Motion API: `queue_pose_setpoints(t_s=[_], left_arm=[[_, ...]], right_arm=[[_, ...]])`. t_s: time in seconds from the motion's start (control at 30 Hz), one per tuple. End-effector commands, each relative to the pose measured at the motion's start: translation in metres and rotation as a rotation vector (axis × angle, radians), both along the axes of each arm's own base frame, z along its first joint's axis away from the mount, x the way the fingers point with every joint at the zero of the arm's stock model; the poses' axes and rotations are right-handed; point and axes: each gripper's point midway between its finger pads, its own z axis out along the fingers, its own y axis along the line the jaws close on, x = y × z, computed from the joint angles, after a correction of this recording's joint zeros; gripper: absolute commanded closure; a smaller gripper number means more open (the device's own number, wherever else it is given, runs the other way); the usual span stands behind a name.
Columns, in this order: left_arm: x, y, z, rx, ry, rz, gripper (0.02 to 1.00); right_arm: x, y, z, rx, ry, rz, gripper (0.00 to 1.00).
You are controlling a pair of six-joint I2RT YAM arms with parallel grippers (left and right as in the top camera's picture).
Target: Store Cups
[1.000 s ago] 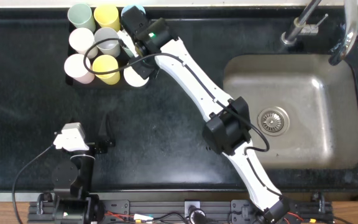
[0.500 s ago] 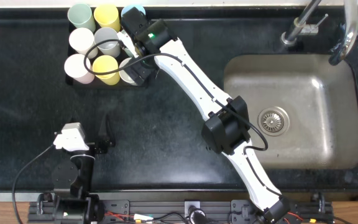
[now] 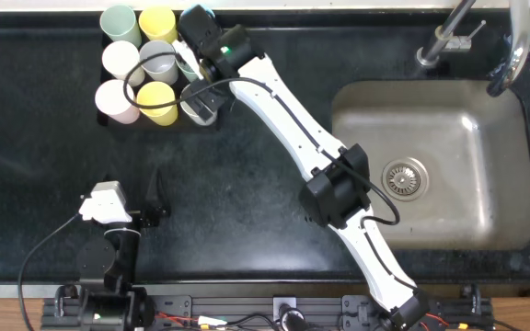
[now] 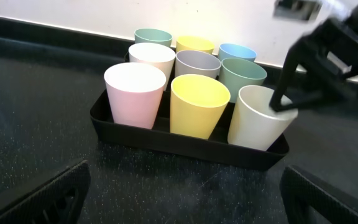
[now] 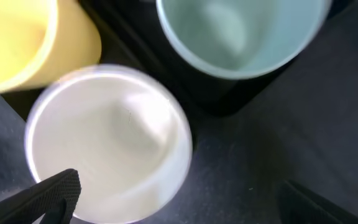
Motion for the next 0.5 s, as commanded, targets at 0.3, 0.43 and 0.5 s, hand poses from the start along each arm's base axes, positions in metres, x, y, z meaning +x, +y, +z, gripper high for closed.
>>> queue_pose_setpoints(t_s=[0.3, 0.43, 0.5], left_arm=[[0.000, 0.000, 0.001, 0.016, -0.004, -0.003, 0.018], [0.000, 0.000, 0.001, 0.016, -0.004, -0.003, 0.020], [0.000, 0.000, 0.001, 0.016, -0.004, -0.003, 0.018]], right_arm=[[0.006, -0.093, 0.217, 0.302, -0.293, -0.381, 0.003], [-0.001, -0.215, 0.234, 0.202, -0.335, -0.886, 0.003], [-0.007, -0.270, 0.251, 0.191, -0.430, -1.154, 0.005]])
